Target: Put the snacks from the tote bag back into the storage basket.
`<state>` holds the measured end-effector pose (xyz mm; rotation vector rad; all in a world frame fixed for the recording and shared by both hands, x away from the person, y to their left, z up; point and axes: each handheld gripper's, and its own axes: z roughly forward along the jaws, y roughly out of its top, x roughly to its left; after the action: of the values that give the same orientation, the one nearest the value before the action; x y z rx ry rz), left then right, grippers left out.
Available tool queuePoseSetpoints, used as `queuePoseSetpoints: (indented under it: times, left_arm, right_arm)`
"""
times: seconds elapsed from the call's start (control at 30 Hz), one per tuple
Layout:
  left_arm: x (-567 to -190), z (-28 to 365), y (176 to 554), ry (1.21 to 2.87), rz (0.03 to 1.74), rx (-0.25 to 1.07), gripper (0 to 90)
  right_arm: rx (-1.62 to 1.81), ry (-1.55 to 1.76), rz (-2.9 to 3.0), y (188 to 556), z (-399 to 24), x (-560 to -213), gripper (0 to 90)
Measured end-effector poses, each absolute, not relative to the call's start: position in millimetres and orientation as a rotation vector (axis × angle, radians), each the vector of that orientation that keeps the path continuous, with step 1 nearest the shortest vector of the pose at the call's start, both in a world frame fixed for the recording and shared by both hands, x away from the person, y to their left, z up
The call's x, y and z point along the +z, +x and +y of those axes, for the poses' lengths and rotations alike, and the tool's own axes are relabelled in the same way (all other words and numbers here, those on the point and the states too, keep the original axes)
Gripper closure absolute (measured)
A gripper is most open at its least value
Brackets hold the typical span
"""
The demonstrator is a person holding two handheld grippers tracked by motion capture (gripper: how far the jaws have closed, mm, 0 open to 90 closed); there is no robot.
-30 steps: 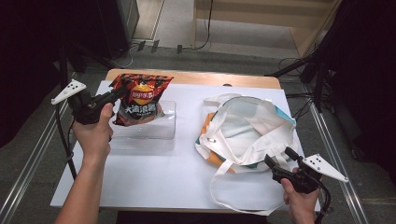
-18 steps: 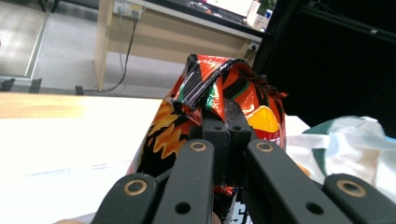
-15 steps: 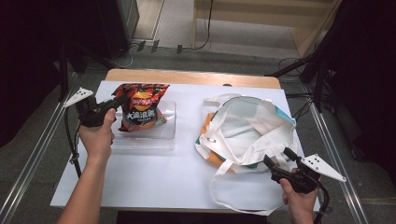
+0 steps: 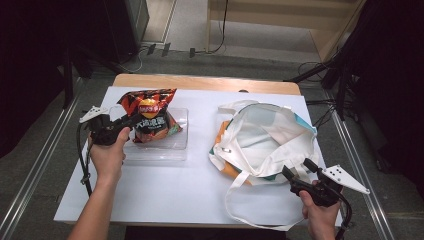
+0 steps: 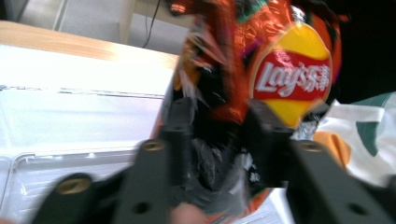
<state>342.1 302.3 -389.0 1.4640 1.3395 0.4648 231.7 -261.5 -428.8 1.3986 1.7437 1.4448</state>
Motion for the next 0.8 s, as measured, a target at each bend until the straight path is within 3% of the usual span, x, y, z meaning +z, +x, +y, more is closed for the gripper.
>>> queuePoseSetpoints:
  times: [0.13, 0.3, 0.47, 0.53, 0.8]
  left_arm:
    - [-385.2, 301.2, 342.0, 1.507, 1.325, 0.456, 90.0]
    - [-375.3, 307.7, 342.8, 1.612, 1.241, 0.375, 90.0]
    - [-376.2, 311.7, 349.8, 1.654, 1.266, 0.41, 90.0]
    - [-377.2, 310.8, 350.6, 1.638, 1.272, 0.441, 84.3]
    - [-384.5, 302.1, 347.3, 1.617, 1.345, 0.537, 40.4]
  right_arm:
    - [1.434, 1.404, 1.748, 232.1, -260.1, -430.0, 14.7]
    - [1.436, 1.404, 1.747, 231.5, -261.2, -429.5, 15.1]
    - [1.435, 1.412, 1.74, 232.2, -262.8, -430.2, 15.6]
    - [1.431, 1.407, 1.742, 232.2, -262.0, -430.0, 15.6]
    - [1.427, 1.4, 1.738, 231.7, -262.4, -429.6, 15.8]
